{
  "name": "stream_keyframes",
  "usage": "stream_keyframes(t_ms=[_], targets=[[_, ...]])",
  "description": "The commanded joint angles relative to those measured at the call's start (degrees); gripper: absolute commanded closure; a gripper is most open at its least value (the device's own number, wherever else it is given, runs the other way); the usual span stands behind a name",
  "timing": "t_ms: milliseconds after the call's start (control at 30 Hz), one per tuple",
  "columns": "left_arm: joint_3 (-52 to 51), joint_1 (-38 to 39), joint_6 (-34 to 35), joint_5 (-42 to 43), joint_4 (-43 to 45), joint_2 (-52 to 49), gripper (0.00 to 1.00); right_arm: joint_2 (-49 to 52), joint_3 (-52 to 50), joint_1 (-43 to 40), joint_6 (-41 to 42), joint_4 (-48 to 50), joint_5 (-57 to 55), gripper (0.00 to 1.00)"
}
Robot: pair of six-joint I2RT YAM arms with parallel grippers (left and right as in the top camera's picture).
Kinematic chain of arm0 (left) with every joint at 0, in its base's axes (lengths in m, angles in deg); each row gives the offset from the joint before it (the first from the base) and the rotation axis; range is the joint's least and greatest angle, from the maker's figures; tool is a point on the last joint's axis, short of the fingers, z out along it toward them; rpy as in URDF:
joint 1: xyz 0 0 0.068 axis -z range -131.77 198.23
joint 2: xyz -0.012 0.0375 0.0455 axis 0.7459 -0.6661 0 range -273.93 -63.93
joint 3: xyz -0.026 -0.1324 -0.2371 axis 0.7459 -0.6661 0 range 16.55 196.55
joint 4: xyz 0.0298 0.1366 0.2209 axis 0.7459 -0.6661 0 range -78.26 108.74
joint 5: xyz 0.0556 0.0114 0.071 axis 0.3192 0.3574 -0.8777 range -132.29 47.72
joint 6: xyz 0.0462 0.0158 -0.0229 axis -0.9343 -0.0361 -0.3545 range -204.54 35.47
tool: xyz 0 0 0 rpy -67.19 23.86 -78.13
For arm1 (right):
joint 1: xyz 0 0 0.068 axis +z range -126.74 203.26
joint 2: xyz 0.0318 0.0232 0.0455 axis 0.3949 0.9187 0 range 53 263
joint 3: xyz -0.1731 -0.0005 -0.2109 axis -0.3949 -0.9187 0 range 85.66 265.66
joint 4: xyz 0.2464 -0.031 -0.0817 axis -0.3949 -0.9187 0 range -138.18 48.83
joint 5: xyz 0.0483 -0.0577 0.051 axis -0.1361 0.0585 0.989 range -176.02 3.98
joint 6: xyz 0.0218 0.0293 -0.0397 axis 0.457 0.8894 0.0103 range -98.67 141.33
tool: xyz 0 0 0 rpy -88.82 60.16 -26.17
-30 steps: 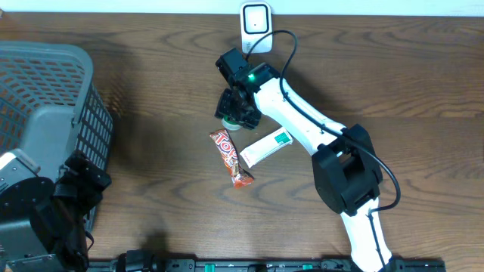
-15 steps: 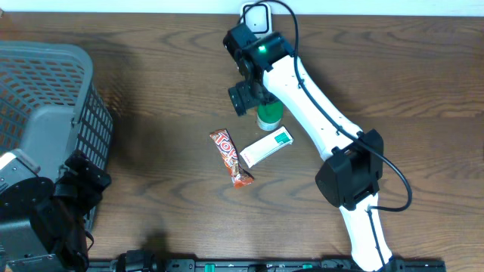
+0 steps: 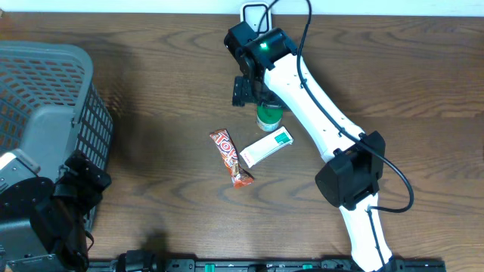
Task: Scan the item barcode
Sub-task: 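Close the right gripper around the green-lidded jar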
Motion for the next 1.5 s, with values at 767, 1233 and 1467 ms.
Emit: stream_keyframes(t_ms=[767, 1233, 1467], targets=[[0.1, -0.3, -0.3, -0.8, 0.0, 0.0, 0.02, 10.7, -1.1, -3.0, 58.8, 5.1, 4.5, 0.02], [0.1, -0.3, -0.3, -0.8, 0.0, 0.0, 0.02, 12.3, -1.1, -3.1, 48.2, 3.5, 2.0, 0.36], [0.1, -0.3, -0.3, -0.8, -0.2, 0.0, 0.02, 12.3, -1.1, -3.3, 33.5, 1.5, 1.3, 0.51]])
